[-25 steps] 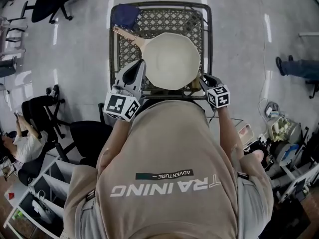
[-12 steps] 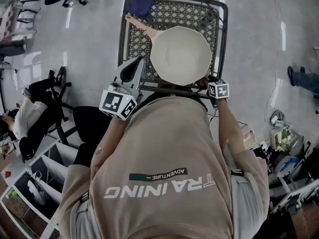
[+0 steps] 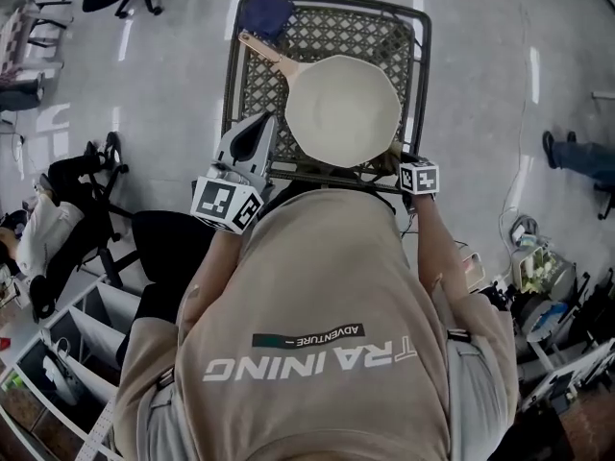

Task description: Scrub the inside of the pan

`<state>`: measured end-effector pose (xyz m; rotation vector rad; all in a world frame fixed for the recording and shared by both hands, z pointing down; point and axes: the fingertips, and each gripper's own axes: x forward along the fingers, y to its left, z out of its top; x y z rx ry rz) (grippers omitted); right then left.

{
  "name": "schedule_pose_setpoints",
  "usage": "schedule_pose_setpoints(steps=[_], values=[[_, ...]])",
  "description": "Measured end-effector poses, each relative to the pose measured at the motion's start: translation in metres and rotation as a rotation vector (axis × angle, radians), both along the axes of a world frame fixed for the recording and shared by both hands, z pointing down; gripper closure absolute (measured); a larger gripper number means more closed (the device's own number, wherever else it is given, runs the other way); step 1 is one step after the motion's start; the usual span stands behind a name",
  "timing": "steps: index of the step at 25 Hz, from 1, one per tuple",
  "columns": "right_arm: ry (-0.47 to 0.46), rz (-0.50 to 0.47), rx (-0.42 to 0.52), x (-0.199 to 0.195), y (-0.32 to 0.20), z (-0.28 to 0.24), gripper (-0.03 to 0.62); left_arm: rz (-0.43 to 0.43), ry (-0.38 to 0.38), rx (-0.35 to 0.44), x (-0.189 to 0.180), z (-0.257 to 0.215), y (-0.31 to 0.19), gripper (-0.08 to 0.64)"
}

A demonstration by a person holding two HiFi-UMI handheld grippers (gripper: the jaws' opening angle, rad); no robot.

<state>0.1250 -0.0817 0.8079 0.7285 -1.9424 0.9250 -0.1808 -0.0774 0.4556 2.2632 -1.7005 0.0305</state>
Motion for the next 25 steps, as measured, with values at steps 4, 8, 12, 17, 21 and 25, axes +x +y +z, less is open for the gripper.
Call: schedule_pose_setpoints(steps=[4,8,12,17,21,25], values=[[0.010,0.032,0.129,0.025,-0.026,-0.036,0.495,-0.001,0.015,0.018,0.001,0.002,-0.003,0.541],[-0.054,0.011,0.353,0.015,-0.071,-0.107,0.495,-0.050,0.032,0.030,-0.010,0.007,0.004,0.541],[-0.138,-0.289,0.482,-0.061,-0.076,-0.142,0.495,-0.111,0.040,0.025,-0.020,0.012,0.018,0.541],[-0.231,-0.644,0.459,-0.170,-0.037,-0.120,0.495,-0.168,0.013,0.001,-0.036,0.013,0.042,0.541],[-0.310,-0.835,0.394,-0.212,-0.007,-0.094,0.497,-0.193,-0.011,-0.006,-0.035,0.010,0.037,0.541],[-0.314,-0.981,0.350,-0.228,0.013,-0.071,0.495,-0.235,-0.014,-0.015,-0.038,0.004,0.038,0.541]])
